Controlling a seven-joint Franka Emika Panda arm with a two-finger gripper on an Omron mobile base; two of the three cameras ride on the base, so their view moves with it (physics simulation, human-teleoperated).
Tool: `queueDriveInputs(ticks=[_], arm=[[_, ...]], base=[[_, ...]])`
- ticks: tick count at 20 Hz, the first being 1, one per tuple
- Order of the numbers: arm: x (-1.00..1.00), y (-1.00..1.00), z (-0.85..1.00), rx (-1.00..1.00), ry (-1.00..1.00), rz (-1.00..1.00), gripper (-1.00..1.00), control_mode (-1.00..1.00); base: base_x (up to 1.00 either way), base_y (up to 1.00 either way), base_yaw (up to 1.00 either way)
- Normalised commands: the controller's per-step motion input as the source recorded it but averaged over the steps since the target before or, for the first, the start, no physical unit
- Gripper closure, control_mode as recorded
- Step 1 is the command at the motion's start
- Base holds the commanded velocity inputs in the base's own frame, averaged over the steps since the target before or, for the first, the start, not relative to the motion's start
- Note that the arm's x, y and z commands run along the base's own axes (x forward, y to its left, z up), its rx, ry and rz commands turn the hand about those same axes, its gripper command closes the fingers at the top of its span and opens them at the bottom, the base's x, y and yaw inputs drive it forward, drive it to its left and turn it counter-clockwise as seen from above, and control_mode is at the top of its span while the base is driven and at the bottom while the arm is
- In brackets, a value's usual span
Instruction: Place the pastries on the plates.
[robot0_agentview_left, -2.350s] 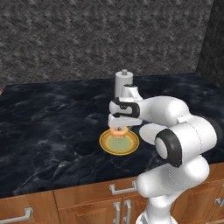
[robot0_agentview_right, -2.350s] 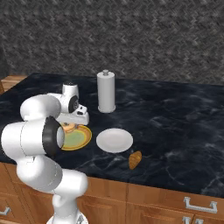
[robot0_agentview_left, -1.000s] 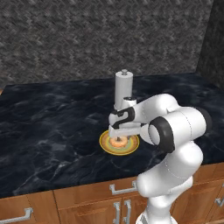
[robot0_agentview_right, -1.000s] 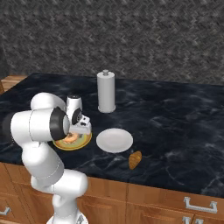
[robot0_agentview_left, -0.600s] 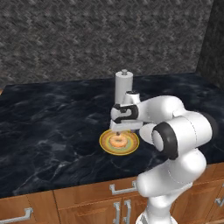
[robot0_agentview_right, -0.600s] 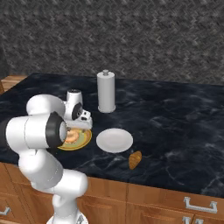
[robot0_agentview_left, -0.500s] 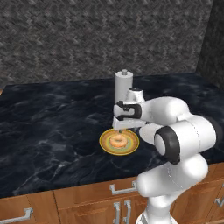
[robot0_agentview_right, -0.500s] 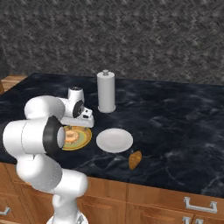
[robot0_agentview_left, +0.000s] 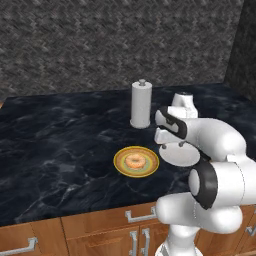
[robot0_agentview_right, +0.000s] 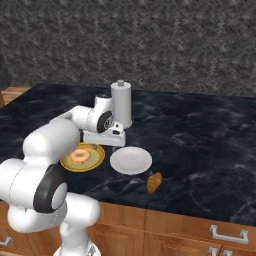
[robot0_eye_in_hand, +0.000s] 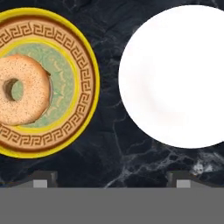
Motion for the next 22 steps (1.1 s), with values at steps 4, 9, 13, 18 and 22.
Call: queueDriveInputs(ticks=[4,9,13,18,22], arm=[[-0.39,-0.91,0.09,-0.05,0.10,0.00,-1.00,-1.00],[-0.30,-0.86,0.00,-0.02,0.06,0.00,-1.00,-1.00],[-0.14,-0.60,0.00,-0.01,0.04,0.00,-1.00,-1.00],[-0.01,-0.51,0.00,-0.01,0.02,0.00,-1.00,-1.00],[-0.02,-0.51,-0.05,-0.01,0.00,0.00,-1.00,-1.00]], base=[[0.00,0.00,0.00],[0.00,0.00,0.00],[0.00,0.00,0.00],[0.00,0.00,0.00],[0.00,0.00,0.00]])
